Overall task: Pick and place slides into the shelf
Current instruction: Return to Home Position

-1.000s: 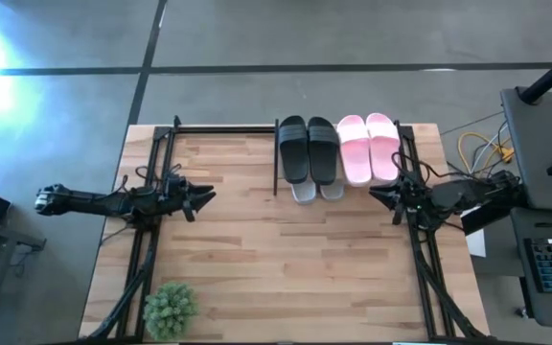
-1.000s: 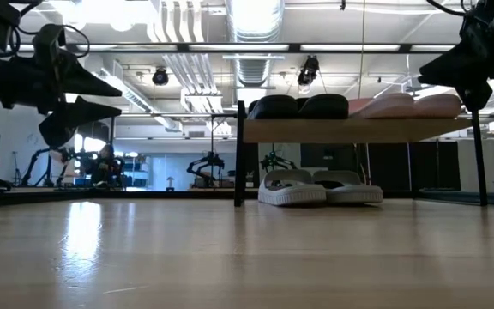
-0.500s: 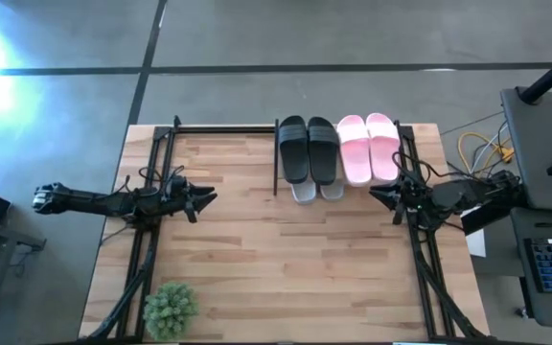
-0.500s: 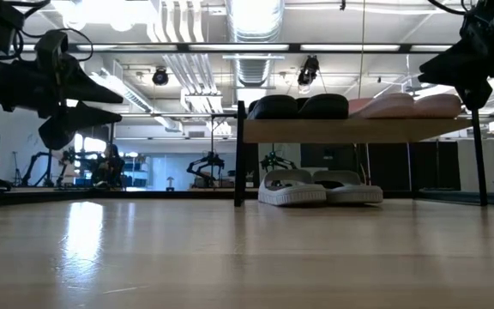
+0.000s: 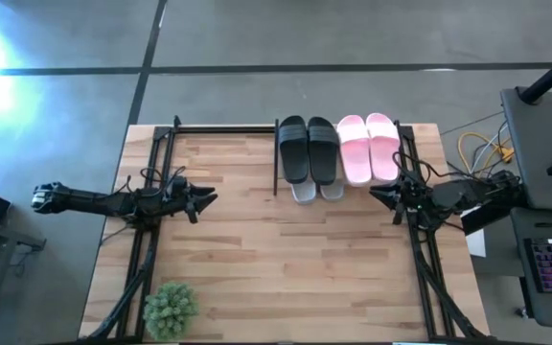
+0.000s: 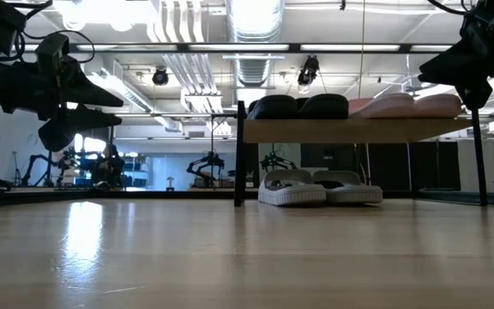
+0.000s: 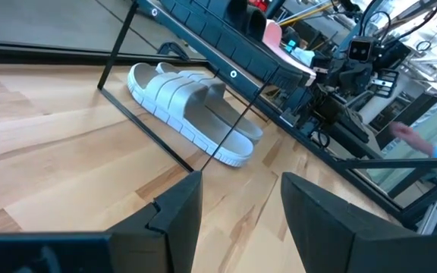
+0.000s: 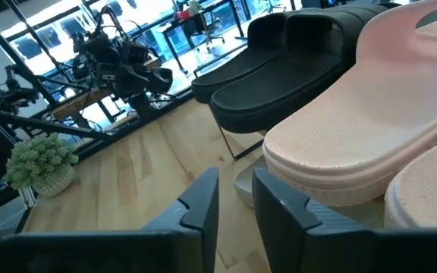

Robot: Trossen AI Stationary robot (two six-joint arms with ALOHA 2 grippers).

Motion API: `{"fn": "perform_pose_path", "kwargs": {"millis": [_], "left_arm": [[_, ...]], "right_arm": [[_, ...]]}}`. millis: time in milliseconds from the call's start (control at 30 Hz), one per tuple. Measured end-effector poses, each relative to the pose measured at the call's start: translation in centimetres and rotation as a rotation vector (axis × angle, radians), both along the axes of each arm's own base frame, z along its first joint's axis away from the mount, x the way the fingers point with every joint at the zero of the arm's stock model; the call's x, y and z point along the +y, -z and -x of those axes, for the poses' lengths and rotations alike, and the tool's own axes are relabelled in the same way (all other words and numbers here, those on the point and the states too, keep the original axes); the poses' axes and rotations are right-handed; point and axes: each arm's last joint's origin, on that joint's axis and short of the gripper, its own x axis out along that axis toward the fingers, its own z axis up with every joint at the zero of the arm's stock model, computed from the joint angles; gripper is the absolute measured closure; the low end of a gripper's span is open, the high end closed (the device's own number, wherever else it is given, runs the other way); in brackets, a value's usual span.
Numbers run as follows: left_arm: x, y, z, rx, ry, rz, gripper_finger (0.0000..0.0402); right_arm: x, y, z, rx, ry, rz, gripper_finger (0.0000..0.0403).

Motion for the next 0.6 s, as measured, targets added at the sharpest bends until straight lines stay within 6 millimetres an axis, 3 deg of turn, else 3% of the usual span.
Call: {"fn": "perform_pose_path", "kwargs": {"millis": [600], "left_arm": [[0.0, 0.0, 0.0, -0.001, 0.0, 0.0, 0.0236]], "right_arm": [[0.0, 0.0, 0.0, 0.0, 0.001, 0.0, 0.0333]]}}
